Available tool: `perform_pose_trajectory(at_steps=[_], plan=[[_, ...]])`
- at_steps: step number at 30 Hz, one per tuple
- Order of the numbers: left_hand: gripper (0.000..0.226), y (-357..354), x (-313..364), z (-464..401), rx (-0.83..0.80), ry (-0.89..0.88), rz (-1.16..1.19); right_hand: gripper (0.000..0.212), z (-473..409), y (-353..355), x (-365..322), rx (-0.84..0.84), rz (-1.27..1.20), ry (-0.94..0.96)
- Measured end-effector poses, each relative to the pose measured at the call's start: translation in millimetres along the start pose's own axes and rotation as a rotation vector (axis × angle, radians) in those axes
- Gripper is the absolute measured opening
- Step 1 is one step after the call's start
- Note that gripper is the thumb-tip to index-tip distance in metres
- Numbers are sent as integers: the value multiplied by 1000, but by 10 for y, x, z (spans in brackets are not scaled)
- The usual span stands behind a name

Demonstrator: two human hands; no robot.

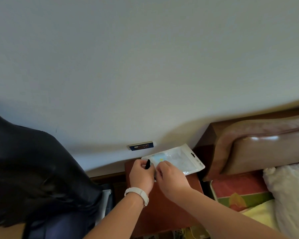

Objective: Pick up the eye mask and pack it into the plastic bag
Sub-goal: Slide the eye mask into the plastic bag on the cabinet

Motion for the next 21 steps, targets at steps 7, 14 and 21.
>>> perform_pose_trajectory(at_steps=[7,14,21], plan=[[14,157,-204,-126,-114,-203,-252,20,-85,-65,140,-22,11,-90],[19,93,-755,-112,-102,432,278,12,-95,-193,255,-70,117,-25],[32,-109,-905,-83,-447,663,70,15,-57,-329,393,-131,209,14]])
Point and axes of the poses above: each hand's wrist, its own z-axis away from the middle knuckle, its own y-axis out of the back of the hand, x = y × z, the point moved 6 cm from there along -z, towards the middle knuckle, and after that the axes turned 4 degrees about -y, right-handed, at the moved point
